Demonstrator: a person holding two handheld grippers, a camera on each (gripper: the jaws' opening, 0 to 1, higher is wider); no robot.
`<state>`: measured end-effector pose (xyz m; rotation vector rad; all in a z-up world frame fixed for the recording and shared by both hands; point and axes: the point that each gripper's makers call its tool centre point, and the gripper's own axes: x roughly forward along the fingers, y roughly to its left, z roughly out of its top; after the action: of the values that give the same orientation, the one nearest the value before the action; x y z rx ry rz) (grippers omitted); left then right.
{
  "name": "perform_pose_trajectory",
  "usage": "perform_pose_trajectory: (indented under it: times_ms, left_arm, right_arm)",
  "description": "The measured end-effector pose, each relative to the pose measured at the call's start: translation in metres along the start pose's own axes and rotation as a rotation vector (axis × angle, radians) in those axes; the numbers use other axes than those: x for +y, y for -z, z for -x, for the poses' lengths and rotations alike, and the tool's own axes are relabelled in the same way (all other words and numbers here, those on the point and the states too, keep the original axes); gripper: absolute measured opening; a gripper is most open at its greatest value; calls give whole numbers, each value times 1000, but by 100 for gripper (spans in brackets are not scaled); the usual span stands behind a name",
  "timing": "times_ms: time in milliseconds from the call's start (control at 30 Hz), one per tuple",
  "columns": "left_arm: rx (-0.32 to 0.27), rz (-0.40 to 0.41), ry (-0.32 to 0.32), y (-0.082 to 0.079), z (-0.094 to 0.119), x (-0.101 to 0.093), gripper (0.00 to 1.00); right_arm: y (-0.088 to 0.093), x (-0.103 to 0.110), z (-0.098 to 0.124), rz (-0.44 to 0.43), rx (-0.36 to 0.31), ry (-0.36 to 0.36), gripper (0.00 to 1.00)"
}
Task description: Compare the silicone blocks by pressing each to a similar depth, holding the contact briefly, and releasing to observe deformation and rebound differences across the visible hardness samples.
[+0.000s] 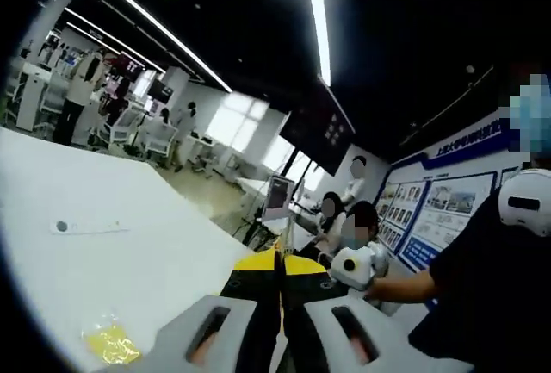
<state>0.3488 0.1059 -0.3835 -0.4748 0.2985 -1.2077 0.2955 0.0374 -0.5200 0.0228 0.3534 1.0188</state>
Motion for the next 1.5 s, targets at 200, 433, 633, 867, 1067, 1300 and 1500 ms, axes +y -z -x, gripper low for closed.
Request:
perform_pose_trajectory:
  times_ms: [200,433,633,867,1067,1300,1500]
  left_arm:
    - [-6,-6,34,-13,-2,-10,0]
    - [4,-4,52,-13,-1,-15,0]
    - [7,-7,66,-12,1,-20,0]
    - [1,-7,68,-7,4,-21,0]
    - [-13,3,87,-6,3,-21,0]
    - [-23,34,102,0,4,-12,0]
    - [-26,29,126,-2,4,-11,0]
  right_arm:
    - [-42,3,-9,10,-114,-73,49]
    - [-79,13,-31,95,-166,-182,48]
    - [-95,25,-51,110,-194,-259,38]
    - [-109,30,-59,-5,-268,-335,37]
    - [-102,33,-73,-14,-229,-362,36]
    - [-104,31,-76,-23,-224,-383,30]
    - [-105,32,-76,-1,-204,-388,24]
